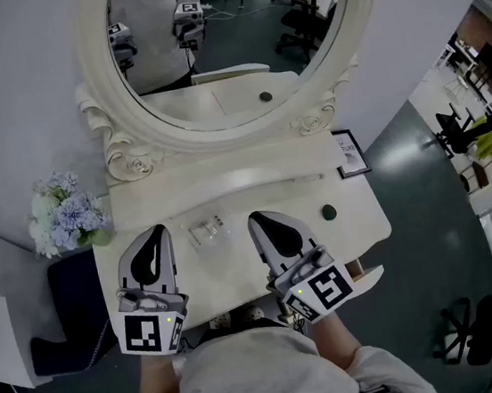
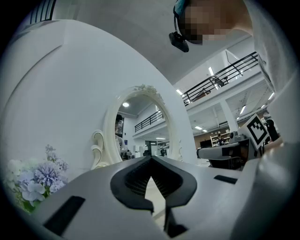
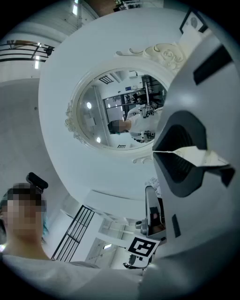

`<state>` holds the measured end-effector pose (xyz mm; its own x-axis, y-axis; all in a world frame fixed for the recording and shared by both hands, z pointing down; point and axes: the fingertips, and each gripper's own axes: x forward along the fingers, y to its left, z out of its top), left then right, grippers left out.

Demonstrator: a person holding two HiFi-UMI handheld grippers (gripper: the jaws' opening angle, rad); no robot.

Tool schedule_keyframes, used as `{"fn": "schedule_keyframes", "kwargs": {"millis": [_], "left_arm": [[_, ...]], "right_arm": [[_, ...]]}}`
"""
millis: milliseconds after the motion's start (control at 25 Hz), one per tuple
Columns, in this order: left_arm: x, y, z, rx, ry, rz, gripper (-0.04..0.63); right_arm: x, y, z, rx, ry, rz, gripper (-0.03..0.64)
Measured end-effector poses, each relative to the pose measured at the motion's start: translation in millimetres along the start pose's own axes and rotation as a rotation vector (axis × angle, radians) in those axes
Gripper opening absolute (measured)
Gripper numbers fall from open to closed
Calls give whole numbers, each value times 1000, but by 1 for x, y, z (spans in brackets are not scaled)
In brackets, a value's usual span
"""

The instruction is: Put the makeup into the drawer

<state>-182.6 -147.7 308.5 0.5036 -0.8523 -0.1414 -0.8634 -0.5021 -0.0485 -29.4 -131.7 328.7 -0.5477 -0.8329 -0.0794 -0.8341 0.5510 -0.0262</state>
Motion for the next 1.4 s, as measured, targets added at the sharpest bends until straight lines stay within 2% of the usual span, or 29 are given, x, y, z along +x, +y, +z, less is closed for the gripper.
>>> {"fn": "schedule_keyframes", "kwargs": {"millis": [520, 680, 920, 1400], "left_arm": [[4, 1, 8, 6, -20, 1, 12], [2, 2, 6, 5, -14, 7, 12], [-2, 3, 4, -18, -11, 13, 12], [-13, 11, -6, -26, 17, 39, 12]], "right_arm": [[4, 0, 2, -9, 2, 17, 23], [8, -6, -9, 32, 32, -2, 23], [28, -24, -60, 97, 232, -37, 23], [58, -22, -154, 199, 504, 14, 24]]}}
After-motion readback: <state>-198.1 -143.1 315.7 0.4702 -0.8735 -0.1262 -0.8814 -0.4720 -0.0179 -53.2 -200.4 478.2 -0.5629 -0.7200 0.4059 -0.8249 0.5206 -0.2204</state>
